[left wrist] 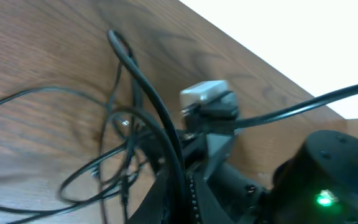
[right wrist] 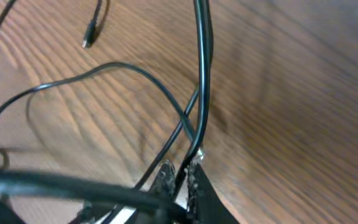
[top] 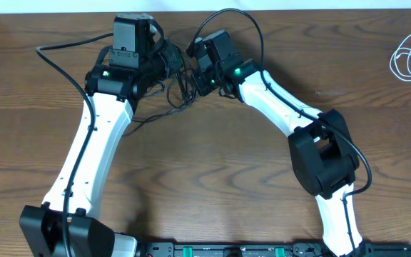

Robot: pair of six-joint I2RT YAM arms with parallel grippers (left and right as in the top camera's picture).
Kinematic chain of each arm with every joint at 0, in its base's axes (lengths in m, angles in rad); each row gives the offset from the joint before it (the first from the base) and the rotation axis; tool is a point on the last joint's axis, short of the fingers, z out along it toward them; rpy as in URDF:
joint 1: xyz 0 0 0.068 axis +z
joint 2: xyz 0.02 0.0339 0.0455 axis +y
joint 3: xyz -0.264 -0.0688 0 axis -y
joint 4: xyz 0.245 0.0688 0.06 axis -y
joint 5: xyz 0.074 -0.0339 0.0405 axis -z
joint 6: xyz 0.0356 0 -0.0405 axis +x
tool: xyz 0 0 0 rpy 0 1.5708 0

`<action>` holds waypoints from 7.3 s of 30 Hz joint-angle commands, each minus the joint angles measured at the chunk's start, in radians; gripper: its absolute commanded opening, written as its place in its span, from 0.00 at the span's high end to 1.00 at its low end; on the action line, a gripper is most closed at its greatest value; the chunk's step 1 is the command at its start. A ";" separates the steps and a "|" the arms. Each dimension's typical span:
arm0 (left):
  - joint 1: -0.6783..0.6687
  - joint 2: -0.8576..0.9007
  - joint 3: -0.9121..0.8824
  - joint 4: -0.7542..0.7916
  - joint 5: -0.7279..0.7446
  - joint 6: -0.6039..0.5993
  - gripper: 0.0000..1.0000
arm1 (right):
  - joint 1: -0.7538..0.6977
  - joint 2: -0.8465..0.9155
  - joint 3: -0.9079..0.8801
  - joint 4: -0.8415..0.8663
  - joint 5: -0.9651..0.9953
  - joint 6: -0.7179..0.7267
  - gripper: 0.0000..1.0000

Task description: Untangle cables

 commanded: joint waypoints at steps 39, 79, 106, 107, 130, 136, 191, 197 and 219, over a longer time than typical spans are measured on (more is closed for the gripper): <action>0.417 -0.162 0.002 0.130 -0.019 0.152 0.92 | -0.534 -0.028 -0.015 -0.589 0.430 0.265 0.99; 0.266 -0.046 0.002 0.198 0.779 0.226 0.87 | -0.134 -0.243 -0.011 -0.171 -0.273 0.224 0.36; 0.232 -0.045 0.002 0.191 0.772 0.226 0.87 | 0.016 -0.047 -0.011 0.139 -0.045 0.523 0.98; 0.232 -0.045 0.002 0.190 0.764 0.226 0.87 | 0.014 -0.047 -0.011 0.132 -0.045 0.504 0.99; 0.184 0.278 0.001 -0.035 0.116 0.235 0.72 | -0.162 -0.047 -0.011 -0.167 -0.052 0.394 0.75; 0.167 0.397 0.001 -0.048 0.014 0.190 0.72 | -0.169 -0.047 -0.011 -0.196 -0.044 0.369 0.69; 0.073 0.446 -0.207 0.117 -0.117 0.176 0.85 | -0.163 -0.047 -0.011 -0.223 -0.034 0.328 0.63; 0.056 0.447 -0.235 0.194 -0.117 0.176 0.93 | -0.157 -0.047 -0.011 -0.229 -0.059 0.299 0.62; 0.058 -0.080 -0.226 0.153 0.157 0.161 0.93 | -0.101 -0.047 -0.011 -0.033 -0.369 0.279 0.64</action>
